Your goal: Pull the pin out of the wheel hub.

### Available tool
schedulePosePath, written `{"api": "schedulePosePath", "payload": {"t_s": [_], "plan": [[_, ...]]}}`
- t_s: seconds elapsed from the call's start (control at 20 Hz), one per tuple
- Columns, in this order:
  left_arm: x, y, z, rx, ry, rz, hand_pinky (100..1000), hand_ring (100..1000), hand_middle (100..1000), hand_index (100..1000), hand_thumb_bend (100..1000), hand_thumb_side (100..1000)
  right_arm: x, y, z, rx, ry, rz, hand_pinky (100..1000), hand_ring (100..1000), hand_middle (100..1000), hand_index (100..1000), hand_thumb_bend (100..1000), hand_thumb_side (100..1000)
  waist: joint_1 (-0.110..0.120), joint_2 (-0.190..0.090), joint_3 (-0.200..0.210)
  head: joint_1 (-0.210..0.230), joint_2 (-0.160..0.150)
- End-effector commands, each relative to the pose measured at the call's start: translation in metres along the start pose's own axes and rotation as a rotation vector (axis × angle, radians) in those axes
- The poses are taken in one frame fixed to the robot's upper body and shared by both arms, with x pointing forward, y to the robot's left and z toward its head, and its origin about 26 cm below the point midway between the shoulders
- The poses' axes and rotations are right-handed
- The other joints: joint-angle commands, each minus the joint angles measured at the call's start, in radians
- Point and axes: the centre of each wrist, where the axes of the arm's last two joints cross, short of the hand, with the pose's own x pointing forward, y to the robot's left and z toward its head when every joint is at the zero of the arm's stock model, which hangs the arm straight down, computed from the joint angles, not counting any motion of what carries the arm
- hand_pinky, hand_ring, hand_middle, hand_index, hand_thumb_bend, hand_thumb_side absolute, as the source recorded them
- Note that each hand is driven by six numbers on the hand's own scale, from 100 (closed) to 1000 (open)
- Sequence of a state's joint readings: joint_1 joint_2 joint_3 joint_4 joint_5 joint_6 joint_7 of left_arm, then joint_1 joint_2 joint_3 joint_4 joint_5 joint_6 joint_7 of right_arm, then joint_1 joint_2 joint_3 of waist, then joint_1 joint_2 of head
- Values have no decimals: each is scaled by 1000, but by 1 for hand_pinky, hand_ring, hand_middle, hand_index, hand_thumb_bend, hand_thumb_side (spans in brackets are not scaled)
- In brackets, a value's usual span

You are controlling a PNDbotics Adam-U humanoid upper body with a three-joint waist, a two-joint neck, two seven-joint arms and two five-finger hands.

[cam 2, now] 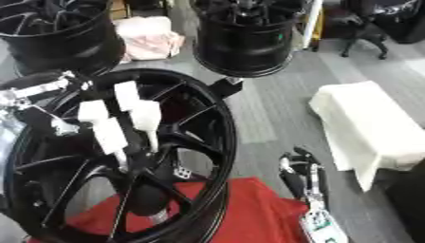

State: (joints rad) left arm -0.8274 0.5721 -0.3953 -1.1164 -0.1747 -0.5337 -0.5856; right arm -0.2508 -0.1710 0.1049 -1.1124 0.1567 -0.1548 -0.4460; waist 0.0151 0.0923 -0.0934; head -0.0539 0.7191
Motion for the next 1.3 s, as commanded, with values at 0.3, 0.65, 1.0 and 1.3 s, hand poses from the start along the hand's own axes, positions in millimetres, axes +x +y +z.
{"api": "schedulePosePath", "payload": {"t_s": [0.3, 0.65, 1.0, 1.3], "plan": [[10, 28, 9, -196, -193, -154, 569, 503, 459, 601, 100, 267, 6, -2, -5, -2, -26, 4, 716, 638, 638, 818, 100, 507, -1, -14, 0, 5, -2], [28, 73, 42, -134, -220, -154, 582, 510, 462, 606, 100, 280, 4, -4, -5, -3, -23, 9, 716, 638, 638, 818, 100, 509, 6, -17, 5, 4, -2], [40, 116, 152, 109, -95, -154, 614, 526, 478, 628, 153, 312, 2, -8, -5, -16, -23, 18, 716, 638, 638, 818, 100, 510, 21, -19, 20, -9, -9], [4, 61, 254, 228, 254, -43, 700, 658, 623, 771, 484, 422, 4, -11, -7, -31, -34, 21, 717, 639, 638, 818, 100, 513, 26, -11, 29, -29, -20]]}}
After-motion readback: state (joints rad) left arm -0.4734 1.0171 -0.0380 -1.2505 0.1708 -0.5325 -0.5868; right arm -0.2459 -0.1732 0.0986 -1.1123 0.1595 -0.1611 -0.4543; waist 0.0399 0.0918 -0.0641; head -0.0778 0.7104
